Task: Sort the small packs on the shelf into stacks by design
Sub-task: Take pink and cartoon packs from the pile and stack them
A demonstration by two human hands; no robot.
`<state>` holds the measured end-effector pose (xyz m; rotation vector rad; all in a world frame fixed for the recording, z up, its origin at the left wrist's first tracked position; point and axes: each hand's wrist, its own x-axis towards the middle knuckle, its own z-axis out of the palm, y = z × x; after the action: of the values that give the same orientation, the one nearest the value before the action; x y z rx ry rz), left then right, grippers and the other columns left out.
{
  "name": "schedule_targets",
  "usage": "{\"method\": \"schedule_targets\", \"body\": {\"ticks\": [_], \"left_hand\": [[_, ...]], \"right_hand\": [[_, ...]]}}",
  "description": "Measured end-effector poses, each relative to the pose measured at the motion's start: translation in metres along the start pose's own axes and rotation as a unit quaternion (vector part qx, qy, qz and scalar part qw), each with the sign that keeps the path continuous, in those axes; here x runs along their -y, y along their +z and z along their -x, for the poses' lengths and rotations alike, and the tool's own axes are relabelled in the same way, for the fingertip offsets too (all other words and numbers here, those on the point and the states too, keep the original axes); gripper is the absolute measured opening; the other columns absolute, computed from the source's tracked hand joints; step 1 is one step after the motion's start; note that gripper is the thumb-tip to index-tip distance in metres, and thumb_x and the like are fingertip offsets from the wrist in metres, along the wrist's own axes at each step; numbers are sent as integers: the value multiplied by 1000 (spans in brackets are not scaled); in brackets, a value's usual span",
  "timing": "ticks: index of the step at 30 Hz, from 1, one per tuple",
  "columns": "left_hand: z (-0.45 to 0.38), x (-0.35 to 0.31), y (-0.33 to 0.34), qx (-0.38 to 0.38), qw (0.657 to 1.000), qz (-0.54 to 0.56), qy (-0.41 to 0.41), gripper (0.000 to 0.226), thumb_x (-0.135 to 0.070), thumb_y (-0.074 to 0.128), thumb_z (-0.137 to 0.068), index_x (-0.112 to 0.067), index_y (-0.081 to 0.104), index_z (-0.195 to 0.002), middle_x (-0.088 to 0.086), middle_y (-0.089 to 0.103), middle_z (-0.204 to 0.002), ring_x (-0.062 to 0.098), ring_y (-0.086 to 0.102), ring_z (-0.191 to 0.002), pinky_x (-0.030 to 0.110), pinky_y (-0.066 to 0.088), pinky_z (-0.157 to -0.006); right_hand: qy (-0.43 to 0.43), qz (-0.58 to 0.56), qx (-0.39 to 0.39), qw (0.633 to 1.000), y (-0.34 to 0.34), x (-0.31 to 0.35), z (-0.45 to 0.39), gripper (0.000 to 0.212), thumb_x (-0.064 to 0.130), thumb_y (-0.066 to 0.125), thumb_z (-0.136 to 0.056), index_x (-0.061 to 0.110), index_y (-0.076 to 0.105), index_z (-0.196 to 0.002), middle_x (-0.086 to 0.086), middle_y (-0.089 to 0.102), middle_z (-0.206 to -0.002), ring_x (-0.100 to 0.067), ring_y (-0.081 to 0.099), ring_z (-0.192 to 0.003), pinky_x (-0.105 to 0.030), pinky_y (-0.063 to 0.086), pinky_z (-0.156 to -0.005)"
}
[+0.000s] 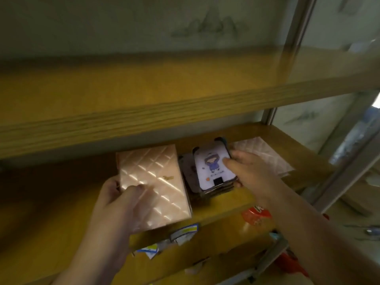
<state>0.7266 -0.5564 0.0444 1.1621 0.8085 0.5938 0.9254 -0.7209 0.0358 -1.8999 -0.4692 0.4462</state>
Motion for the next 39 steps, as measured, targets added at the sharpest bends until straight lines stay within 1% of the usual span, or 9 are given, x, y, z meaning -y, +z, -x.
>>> {"method": "schedule_targets", "body": {"ticks": [3, 8, 15, 19, 23, 28, 32, 37, 39], "left_hand": [[4, 5, 18, -20, 1000, 5, 1, 16, -7, 62, -93, -11, 59, -108, 13, 74, -108, 19, 78, -83, 33, 55, -59], [16, 15, 41, -47, 997, -43, 42, 21, 5, 53, -95, -11, 59, -108, 16, 68, -108, 16, 75, -78, 33, 57, -63], [25, 14, 90, -98, 995, 2, 12, 10, -2, 55, -95, -12, 56, -96, 25, 70, -108, 17, 78, -77, 30, 58, -55], [23, 16, 125, -89, 996, -15, 6, 27, -4, 55, -95, -11, 51, -122, 20, 76, -104, 18, 78, -82, 47, 58, -84], [17, 22, 171, -46, 998, -30, 13, 30, -1, 55, -96, -12, 50, -124, 18, 69, -114, 26, 77, -85, 39, 62, -68], [-13, 40, 224, 56, 990, -128, 6, 68, -25, 78, -72, -22, 52, -135, 6, 70, -125, 28, 71, -107, 51, 58, -89], [-41, 56, 256, 103, 977, -185, 24, 53, -14, 62, -79, -26, 59, -131, 3, 72, -121, 26, 71, -107, 49, 57, -93], [-38, 65, 264, 97, 888, -425, 149, 61, -42, 72, -83, -32, 50, -139, -1, 58, -140, 23, 55, -127, 42, 46, -107], [-31, 69, 261, 106, 862, -468, 161, 64, -28, 65, -89, -24, 42, -149, 5, 41, -155, 26, 38, -141, 30, 31, -113]], "right_hand": [[-40, 111, 40, 992, 1, -6, -24, 27, 29, 62, -93, 6, 68, -107, -17, 73, -94, -30, 69, -86, -36, 50, -69], [-98, 274, 31, 956, -7, -21, -35, 34, 51, 57, -89, 17, 62, -90, 0, 64, -71, -16, 61, -64, -37, 51, -59], [-161, 283, 32, 945, -54, -30, -35, 50, 58, 52, -90, 32, 54, -133, 11, 59, -124, -8, 58, -105, -32, 53, -85], [-229, 301, 0, 926, -100, -44, -30, 45, 46, 60, -90, 29, 57, -132, 14, 54, -128, -8, 52, -116, -28, 47, -94], [-213, 317, -43, 923, -145, -58, -23, 47, 47, 61, -89, 30, 55, -133, 15, 53, -131, -9, 53, -114, -28, 48, -91], [-202, 335, -67, 918, -180, -69, -8, 52, 50, 61, -88, 31, 52, -136, 15, 52, -128, 0, 50, -97, -19, 41, -81], [-195, 333, -72, 920, -195, -77, 2, 51, 51, 61, -86, 31, 56, -132, 16, 54, -126, -2, 54, -99, -21, 46, -87], [-174, 337, -60, 923, -207, -84, 10, 53, 54, 58, -87, 35, 51, -135, 18, 51, -130, -1, 50, -109, -22, 41, -95], [-172, 338, -62, 923, -206, -83, 10, 52, 54, 58, -87, 35, 51, -135, 18, 51, -130, -1, 50, -106, -20, 37, -90]]}}
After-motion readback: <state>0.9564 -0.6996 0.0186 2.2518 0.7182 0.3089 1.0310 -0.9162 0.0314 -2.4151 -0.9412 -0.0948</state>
